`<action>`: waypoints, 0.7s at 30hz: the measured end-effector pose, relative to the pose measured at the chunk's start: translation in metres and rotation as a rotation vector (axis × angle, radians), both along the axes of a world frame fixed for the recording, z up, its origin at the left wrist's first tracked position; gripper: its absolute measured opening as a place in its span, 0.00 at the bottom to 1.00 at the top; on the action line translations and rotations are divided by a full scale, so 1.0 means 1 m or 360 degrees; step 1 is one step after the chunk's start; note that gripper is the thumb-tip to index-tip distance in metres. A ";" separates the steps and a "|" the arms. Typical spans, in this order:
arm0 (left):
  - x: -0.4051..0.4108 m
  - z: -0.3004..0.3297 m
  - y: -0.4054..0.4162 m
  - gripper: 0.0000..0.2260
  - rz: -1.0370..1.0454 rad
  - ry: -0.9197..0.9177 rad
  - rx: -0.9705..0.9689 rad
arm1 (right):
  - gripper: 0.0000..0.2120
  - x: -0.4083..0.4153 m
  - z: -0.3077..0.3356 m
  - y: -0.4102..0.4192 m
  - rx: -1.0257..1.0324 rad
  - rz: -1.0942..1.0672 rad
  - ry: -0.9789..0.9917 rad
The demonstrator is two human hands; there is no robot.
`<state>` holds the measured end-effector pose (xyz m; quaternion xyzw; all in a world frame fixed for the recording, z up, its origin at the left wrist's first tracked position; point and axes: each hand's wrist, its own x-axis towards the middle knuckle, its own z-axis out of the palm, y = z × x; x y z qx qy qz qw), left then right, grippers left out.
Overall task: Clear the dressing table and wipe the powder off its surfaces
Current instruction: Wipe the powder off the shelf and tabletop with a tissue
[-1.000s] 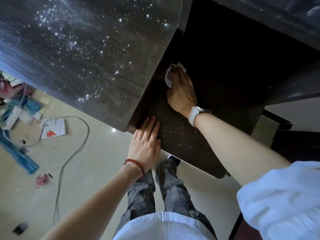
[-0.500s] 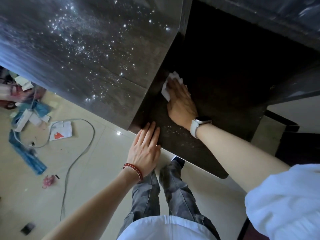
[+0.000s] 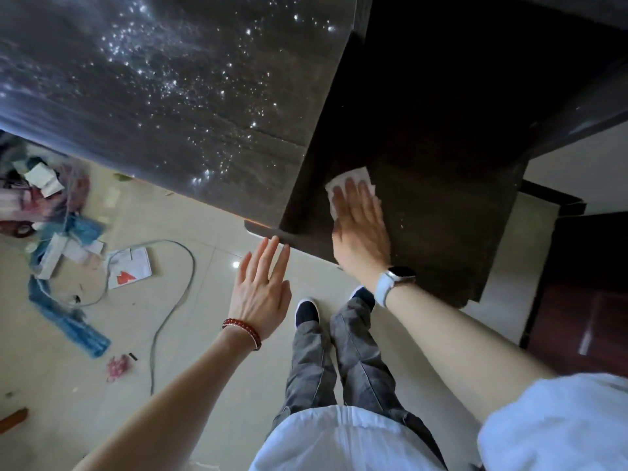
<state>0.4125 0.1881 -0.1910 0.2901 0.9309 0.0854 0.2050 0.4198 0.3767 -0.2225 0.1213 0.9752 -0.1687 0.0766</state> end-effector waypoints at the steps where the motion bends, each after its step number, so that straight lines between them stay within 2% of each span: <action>1: -0.001 -0.001 -0.001 0.23 -0.0019 0.0025 0.0000 | 0.27 0.005 -0.001 -0.022 -0.0033 -0.0027 0.0010; 4: -0.003 -0.007 -0.007 0.26 -0.0028 0.0034 -0.0053 | 0.25 0.029 0.002 -0.063 -0.0077 0.0119 0.0048; 7: -0.005 -0.012 -0.010 0.30 -0.0097 -0.0005 -0.0149 | 0.25 0.055 0.000 -0.042 0.0015 0.0030 0.0086; 11: 0.006 -0.014 0.002 0.32 -0.0329 -0.0048 -0.0191 | 0.24 0.096 0.006 0.009 0.0052 -0.0607 -0.0048; 14: 0.011 -0.015 0.019 0.32 -0.0394 -0.0061 -0.0169 | 0.25 0.084 0.005 0.031 0.0057 -0.1190 -0.0096; 15: 0.009 -0.014 0.022 0.31 -0.0353 -0.0061 -0.0168 | 0.25 0.069 0.005 0.030 0.0026 -0.1292 -0.0098; 16: 0.007 -0.014 0.025 0.31 -0.0310 -0.0059 -0.0151 | 0.26 0.054 0.006 0.024 0.0009 -0.1261 -0.0087; 17: 0.006 -0.015 0.027 0.31 -0.0289 -0.0060 -0.0124 | 0.26 0.041 0.005 0.013 0.0013 -0.1091 -0.0061; 20: 0.004 -0.015 0.023 0.30 -0.0304 -0.0036 -0.0074 | 0.26 0.019 0.000 -0.019 -0.0002 -0.0280 -0.0025; 21: 0.003 -0.014 0.023 0.30 -0.0309 -0.0014 -0.0058 | 0.26 0.021 -0.001 -0.014 0.0006 -0.0127 -0.0035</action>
